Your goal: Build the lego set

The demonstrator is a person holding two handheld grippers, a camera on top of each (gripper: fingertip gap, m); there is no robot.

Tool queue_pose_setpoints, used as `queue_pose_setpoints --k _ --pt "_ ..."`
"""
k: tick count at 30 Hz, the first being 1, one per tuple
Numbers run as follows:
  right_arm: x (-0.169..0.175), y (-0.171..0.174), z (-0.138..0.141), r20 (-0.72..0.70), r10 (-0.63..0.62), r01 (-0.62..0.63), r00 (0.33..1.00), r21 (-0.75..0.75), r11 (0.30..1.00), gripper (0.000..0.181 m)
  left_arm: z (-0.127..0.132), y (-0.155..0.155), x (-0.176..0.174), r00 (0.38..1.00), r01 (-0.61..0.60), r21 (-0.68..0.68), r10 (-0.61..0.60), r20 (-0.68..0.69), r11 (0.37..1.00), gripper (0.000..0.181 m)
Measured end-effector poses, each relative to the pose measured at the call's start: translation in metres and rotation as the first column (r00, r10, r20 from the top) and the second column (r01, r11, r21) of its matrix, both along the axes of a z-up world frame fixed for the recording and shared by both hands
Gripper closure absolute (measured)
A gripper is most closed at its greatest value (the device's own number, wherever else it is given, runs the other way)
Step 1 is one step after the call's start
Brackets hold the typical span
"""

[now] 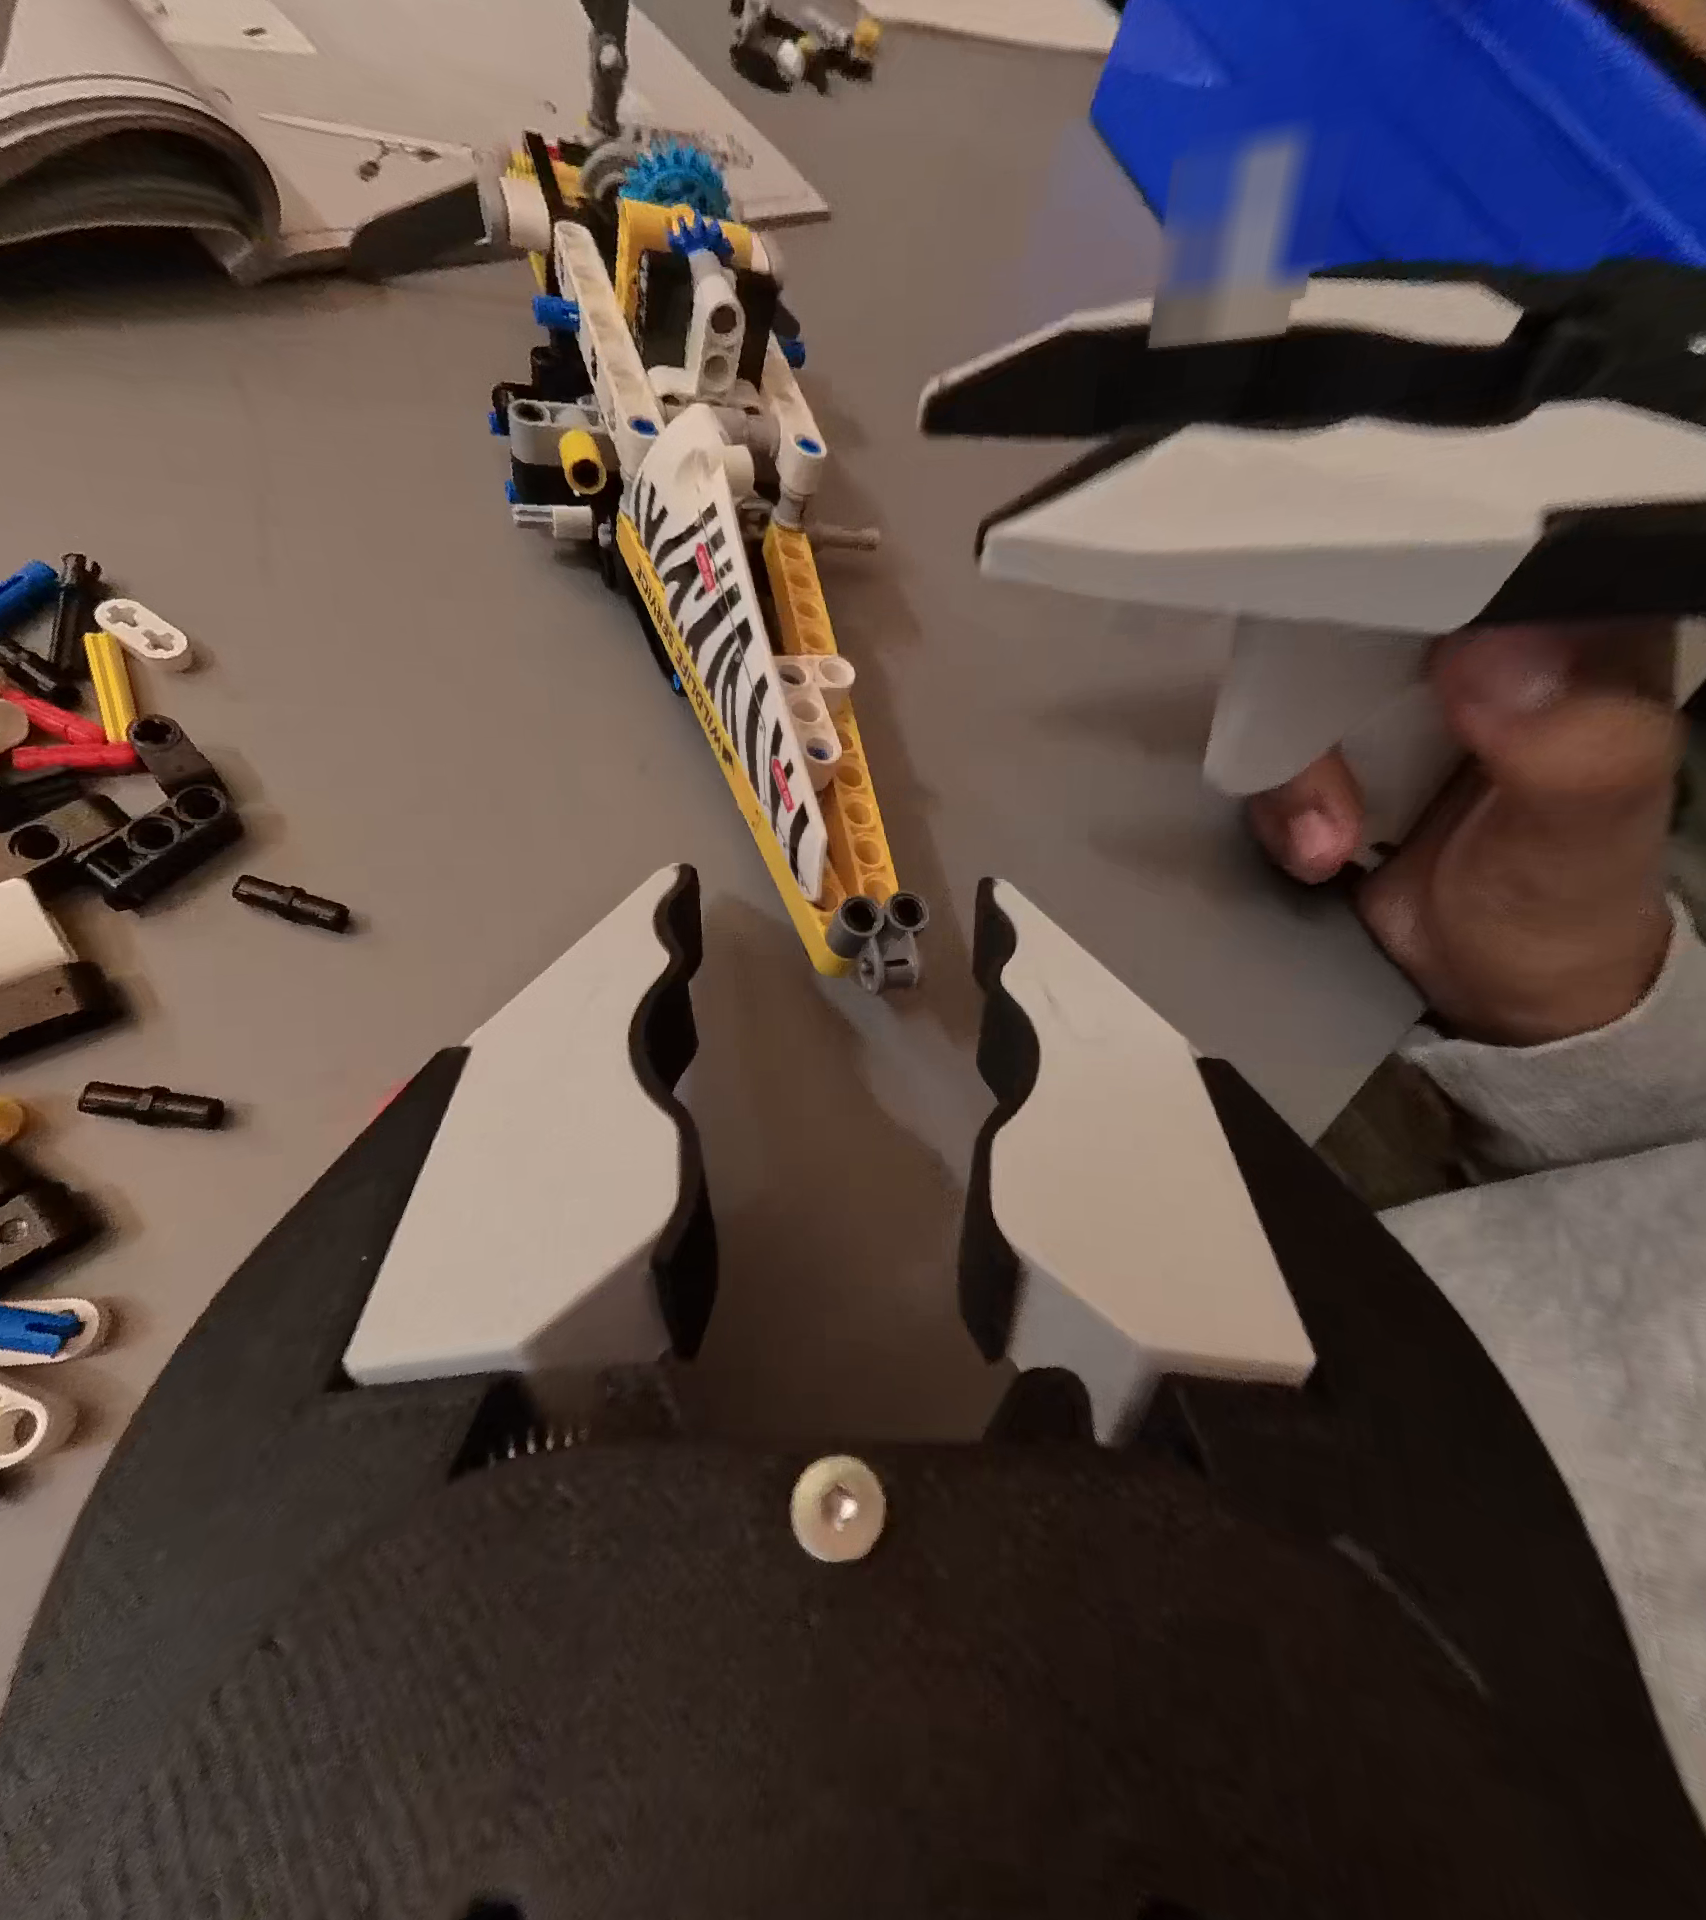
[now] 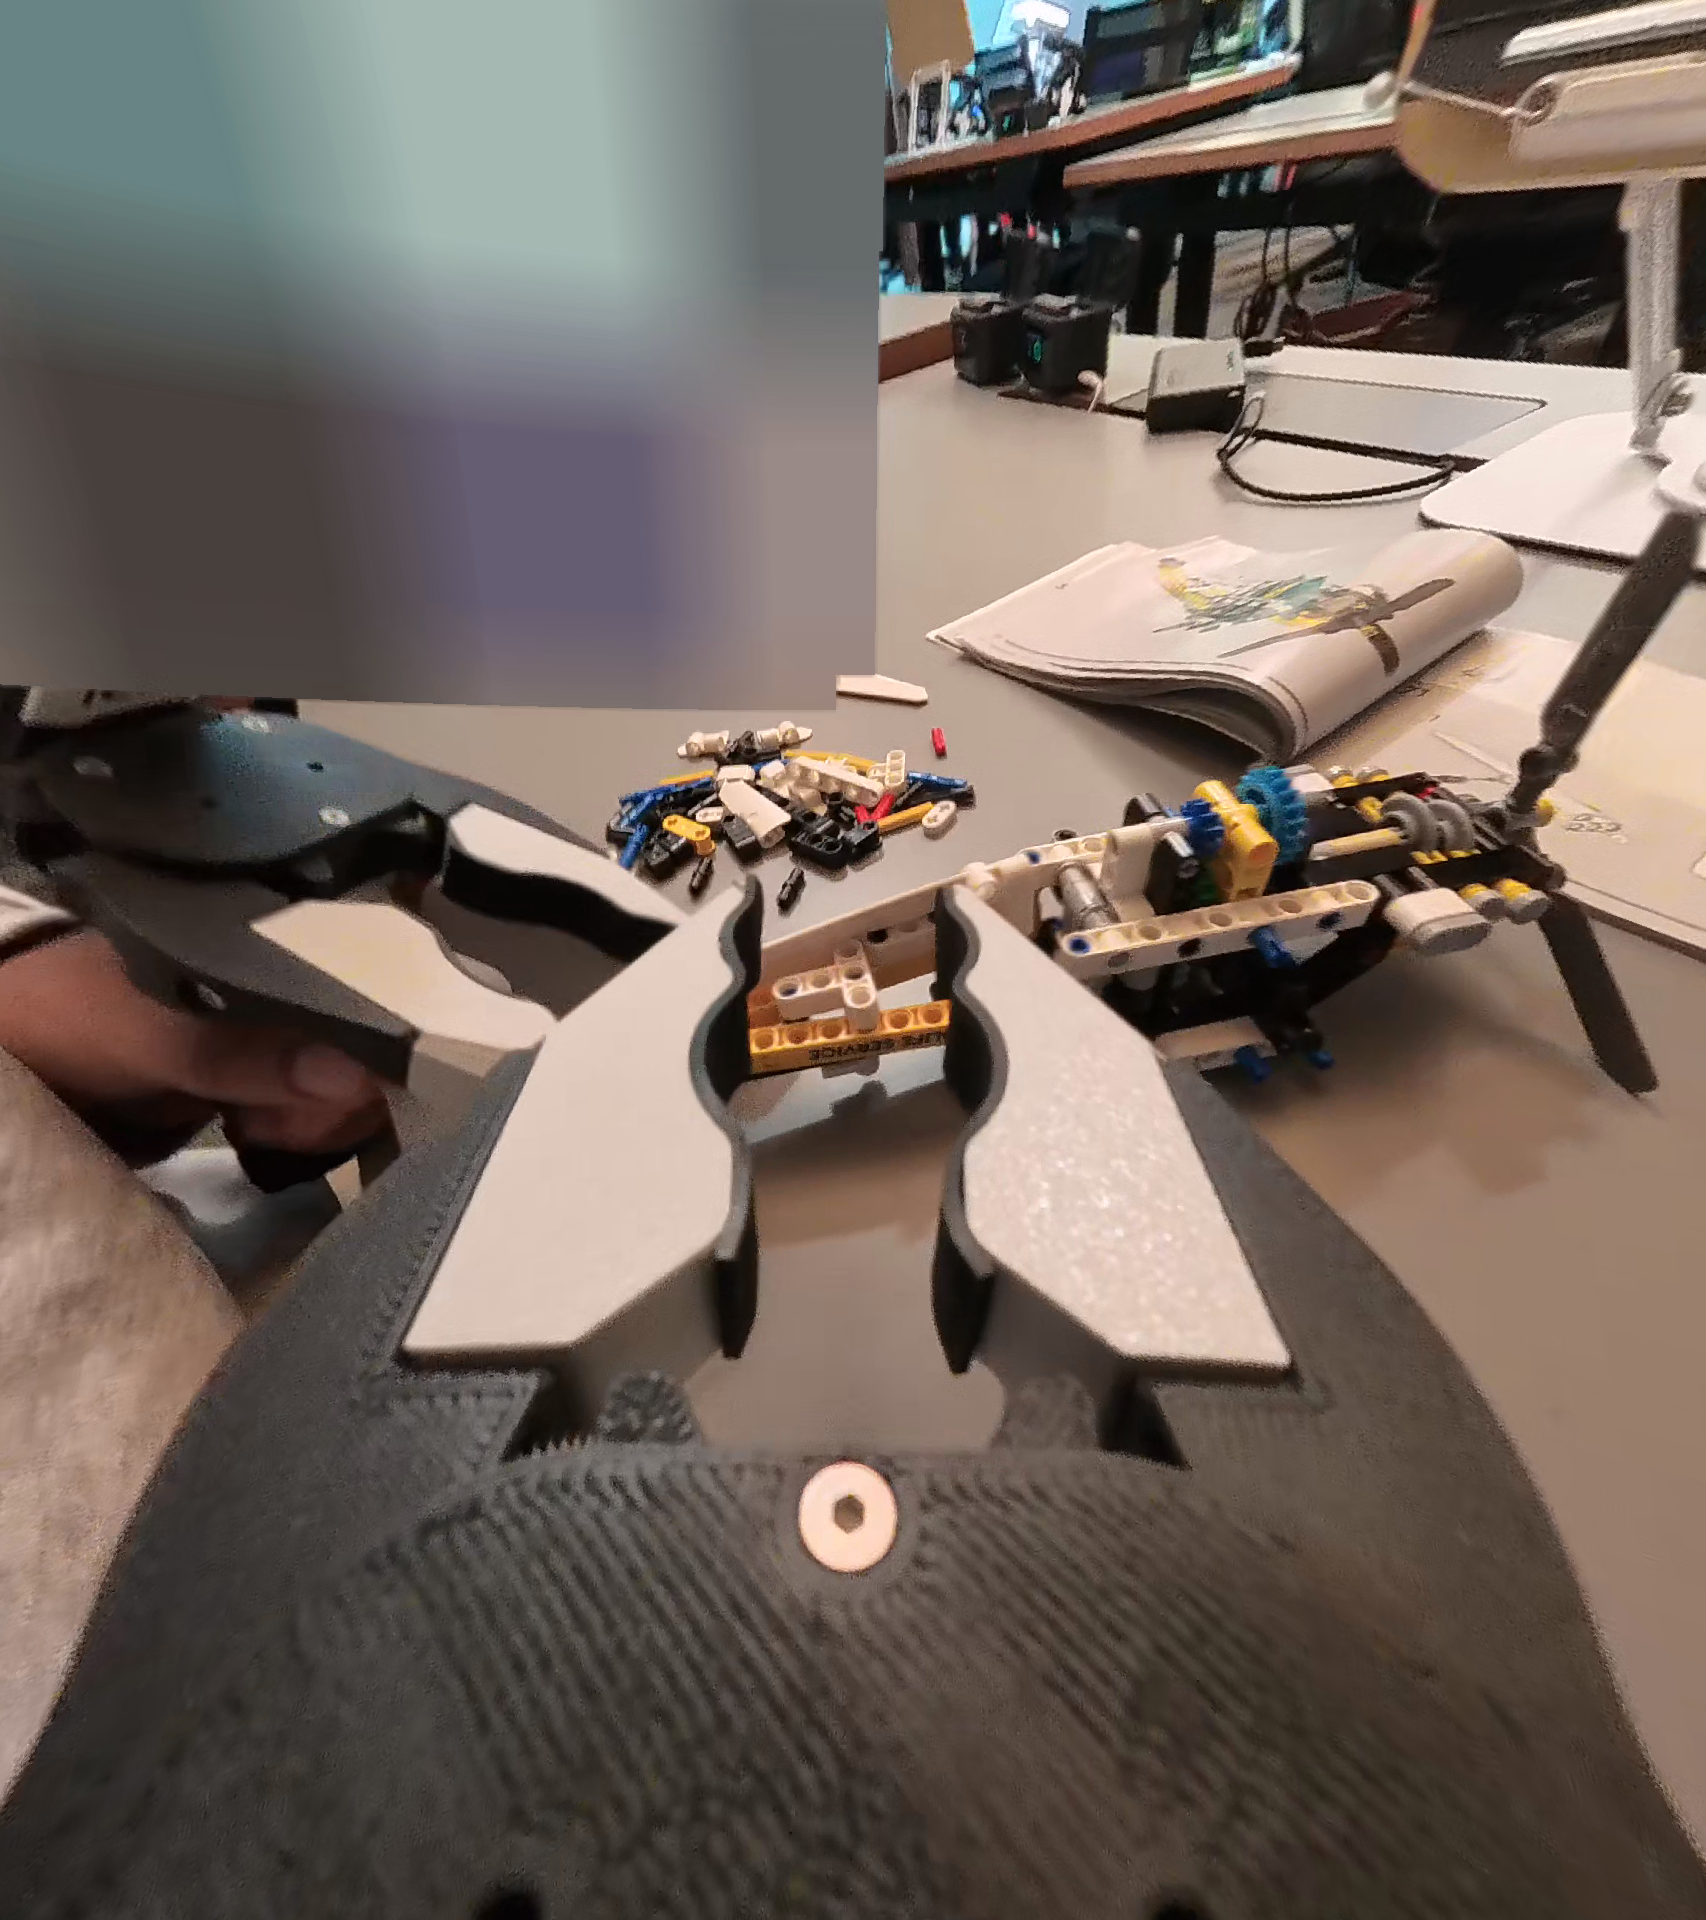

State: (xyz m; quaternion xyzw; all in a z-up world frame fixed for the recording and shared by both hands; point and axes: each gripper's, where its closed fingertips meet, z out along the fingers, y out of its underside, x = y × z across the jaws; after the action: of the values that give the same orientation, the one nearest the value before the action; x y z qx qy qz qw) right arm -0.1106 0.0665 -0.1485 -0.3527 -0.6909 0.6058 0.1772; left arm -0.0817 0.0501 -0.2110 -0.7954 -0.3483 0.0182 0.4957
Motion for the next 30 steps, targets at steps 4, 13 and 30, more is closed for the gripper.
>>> queue_pose_setpoints --k 4,13,30 --pt "-0.001 0.015 0.015 -0.01 -0.023 0.021 1.0 -0.146 0.989 0.15 -0.003 0.001 -0.001 1.0 -0.008 -0.029 0.008 -0.001 1.0 0.135" --pt "0.003 0.013 0.005 0.037 0.005 -0.001 0.999 -0.101 0.995 0.152 -0.002 0.002 -0.001 1.0 -0.009 -0.035 0.009 -0.014 0.999 0.133" --pt "-0.001 0.017 0.006 0.05 -0.008 0.014 0.999 -0.125 0.992 0.16 0.012 0.011 -0.025 0.99 -0.008 -0.123 -0.009 -0.141 0.992 0.108"
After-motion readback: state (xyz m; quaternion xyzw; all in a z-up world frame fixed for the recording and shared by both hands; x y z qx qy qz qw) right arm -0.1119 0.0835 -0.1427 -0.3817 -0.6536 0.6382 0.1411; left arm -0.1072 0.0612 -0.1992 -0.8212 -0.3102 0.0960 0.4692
